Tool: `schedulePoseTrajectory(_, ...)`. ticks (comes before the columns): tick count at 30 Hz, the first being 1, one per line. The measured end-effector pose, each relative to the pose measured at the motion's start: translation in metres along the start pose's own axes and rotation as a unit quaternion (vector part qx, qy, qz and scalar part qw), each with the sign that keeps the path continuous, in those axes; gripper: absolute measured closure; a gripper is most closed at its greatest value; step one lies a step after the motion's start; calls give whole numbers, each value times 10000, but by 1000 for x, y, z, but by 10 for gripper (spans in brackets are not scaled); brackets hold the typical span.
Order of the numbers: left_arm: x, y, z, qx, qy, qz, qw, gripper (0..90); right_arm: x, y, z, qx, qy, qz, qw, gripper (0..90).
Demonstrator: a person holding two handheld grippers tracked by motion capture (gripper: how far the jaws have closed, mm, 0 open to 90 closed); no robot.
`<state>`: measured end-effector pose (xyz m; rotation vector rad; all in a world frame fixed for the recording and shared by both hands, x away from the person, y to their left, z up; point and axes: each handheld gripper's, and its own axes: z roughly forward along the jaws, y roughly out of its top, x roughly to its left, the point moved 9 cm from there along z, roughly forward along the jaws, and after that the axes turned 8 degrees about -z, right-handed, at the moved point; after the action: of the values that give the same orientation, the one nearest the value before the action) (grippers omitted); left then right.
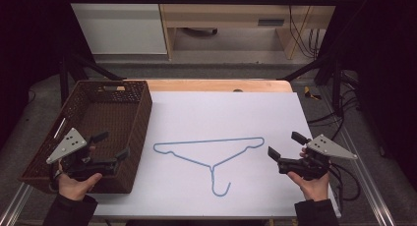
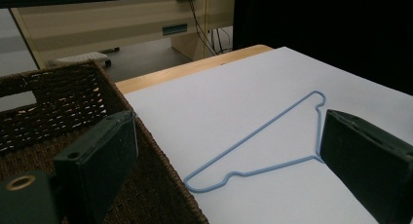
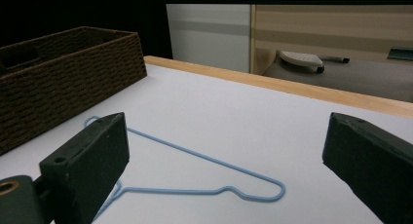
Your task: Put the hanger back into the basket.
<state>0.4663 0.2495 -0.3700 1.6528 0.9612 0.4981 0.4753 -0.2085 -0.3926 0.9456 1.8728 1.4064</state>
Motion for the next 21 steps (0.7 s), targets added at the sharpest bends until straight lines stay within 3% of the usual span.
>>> schedulePoseTrajectory(10,-5,-2,3,47,-37,46,10000,64,6,-1,4,142,54,-106,9998,38)
schedulePoseTrajectory(17,-10,-3,6,80,-73,94,9999,66,21,3,11,266,192,-191,9993,47)
schedulePoseTrajectory(21,-13,-4,8,111,-96,136,9998,67,34,4,18,357,360,-355,9981,60)
